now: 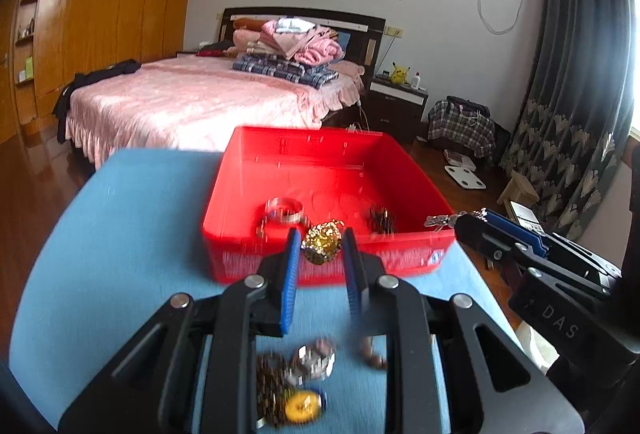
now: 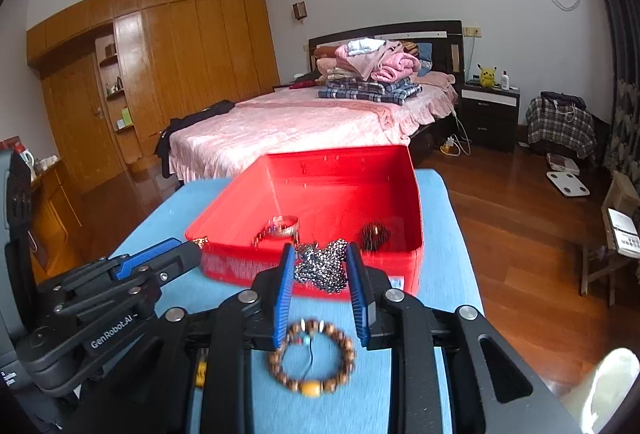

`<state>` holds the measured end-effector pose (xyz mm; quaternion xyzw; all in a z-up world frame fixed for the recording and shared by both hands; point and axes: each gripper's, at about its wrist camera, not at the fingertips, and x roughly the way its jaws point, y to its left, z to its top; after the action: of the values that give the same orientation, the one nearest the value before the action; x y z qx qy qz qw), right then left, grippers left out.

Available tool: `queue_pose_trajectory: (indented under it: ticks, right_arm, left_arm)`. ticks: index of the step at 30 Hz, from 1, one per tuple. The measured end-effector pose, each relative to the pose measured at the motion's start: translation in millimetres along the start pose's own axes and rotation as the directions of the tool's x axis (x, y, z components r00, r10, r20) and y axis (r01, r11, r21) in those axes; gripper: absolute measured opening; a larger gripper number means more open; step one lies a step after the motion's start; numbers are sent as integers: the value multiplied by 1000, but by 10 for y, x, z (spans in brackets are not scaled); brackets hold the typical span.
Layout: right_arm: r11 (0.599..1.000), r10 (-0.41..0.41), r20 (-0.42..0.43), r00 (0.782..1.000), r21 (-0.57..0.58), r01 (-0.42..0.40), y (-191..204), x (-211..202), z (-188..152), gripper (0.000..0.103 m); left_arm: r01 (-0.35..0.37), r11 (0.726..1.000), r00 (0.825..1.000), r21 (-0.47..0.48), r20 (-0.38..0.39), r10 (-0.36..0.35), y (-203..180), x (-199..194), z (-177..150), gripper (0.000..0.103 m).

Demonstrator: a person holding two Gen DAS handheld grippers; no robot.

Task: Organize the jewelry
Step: 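Lower both pendants into the red tin and open both tools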

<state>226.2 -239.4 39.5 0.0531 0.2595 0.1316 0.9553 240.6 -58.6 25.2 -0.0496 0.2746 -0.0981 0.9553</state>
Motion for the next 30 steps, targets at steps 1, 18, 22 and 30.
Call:
queue_pose_trajectory:
  ticks: [1, 18, 22, 30]
  right_arm:
    - [1000, 2, 4, 1000, 4, -2, -12, 36, 62, 26]
    - [1000, -20, -18, 1000, 12, 21, -135, 753, 355, 26]
    - [999, -25, -41, 999, 24, 26, -185, 881, 310, 26]
    - [999, -25, -69, 997, 32, 27, -215, 1018, 302, 26]
  left_arm:
    - [0, 1000, 1000, 4, 6, 0, -3, 28, 60, 20]
    - [-28, 999, 999, 27, -26, 29, 129, 780, 439, 20]
    - [-38, 999, 998, 38, -40, 40, 143, 874, 422, 20]
    - [-51, 998, 996, 32, -78, 53, 199, 1035, 381, 21]
